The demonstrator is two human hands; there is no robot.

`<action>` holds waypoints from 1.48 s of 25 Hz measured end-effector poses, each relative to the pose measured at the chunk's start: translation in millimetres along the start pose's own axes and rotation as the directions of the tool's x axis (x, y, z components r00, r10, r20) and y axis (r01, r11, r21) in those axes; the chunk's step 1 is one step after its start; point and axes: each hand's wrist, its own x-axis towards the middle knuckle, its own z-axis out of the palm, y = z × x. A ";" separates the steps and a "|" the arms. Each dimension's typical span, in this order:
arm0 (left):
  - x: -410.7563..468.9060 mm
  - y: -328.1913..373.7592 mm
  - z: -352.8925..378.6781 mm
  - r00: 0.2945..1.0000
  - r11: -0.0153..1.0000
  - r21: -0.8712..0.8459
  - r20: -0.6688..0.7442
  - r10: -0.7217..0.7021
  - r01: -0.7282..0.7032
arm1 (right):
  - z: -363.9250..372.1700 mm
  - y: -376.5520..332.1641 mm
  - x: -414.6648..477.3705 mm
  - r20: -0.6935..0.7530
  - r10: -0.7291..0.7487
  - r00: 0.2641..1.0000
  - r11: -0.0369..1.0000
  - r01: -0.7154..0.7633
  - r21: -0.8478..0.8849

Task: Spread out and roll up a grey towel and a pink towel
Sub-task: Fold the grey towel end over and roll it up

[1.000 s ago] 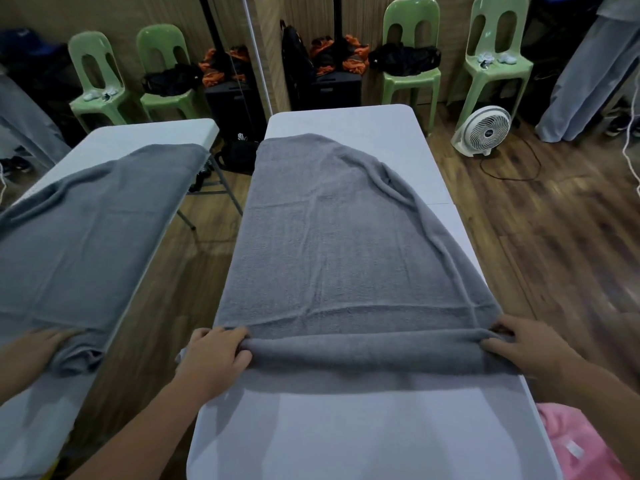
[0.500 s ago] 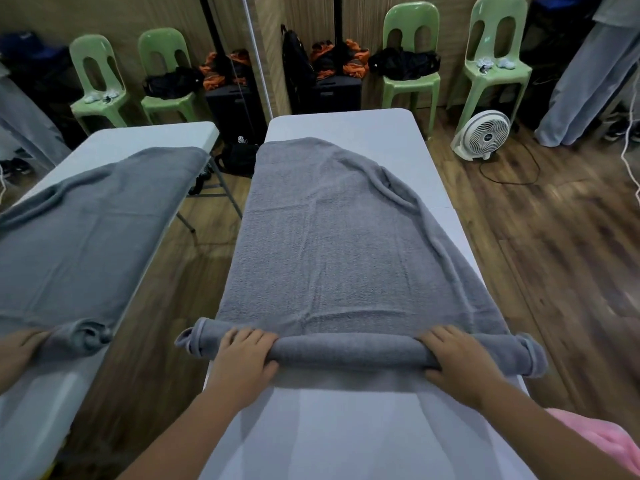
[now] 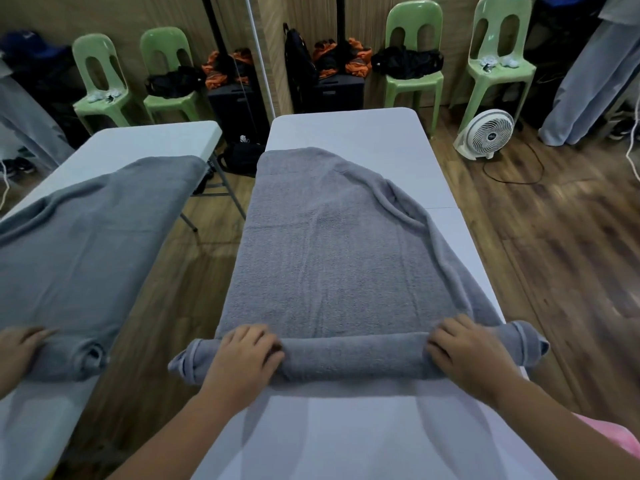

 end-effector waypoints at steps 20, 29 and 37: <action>7.3 -11.3 -12.5 0.990 0.999 -0.039 -0.139 0.022 -0.028 | -11.2 18.3 -6.8 -0.002 0.064 0.998 0.998 -0.064 0.021; -17.5 -5.0 7.9 0.998 0.995 0.078 0.034 -0.059 0.057 | 8.5 6.1 -34.1 0.163 0.115 0.980 0.992 -0.105 -0.069; 9.3 -6.5 -19.9 0.953 0.999 0.015 0.300 0.033 -0.039 | -36.2 31.1 3.1 0.594 0.133 0.793 0.952 -0.270 0.147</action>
